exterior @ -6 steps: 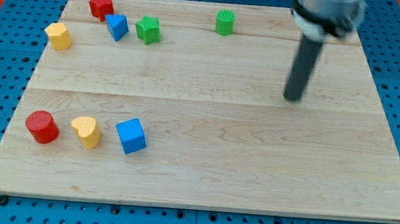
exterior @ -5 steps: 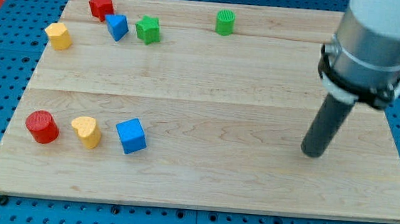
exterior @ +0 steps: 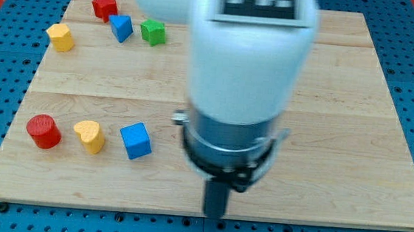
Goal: Move the cube parallel to the green circle
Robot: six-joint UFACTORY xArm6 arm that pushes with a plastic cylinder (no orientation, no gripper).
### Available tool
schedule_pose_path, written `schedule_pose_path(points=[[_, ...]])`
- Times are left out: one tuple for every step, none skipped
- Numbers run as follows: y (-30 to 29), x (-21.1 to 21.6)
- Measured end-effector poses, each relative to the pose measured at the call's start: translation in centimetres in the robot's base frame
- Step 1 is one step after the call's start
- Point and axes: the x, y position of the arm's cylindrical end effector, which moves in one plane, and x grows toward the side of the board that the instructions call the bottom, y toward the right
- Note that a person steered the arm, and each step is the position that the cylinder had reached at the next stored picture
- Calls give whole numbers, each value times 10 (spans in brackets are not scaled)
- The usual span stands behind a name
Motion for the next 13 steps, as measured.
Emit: schedule_pose_path(points=[[-67,-38],[-94,-47],[-86,-94],[-64,-144],[-66,-157],[-75,-131],[-124,-147],[-129,-180],[-76,-183],[-12,-214],[70,-276],[91,-285],[47,-310]])
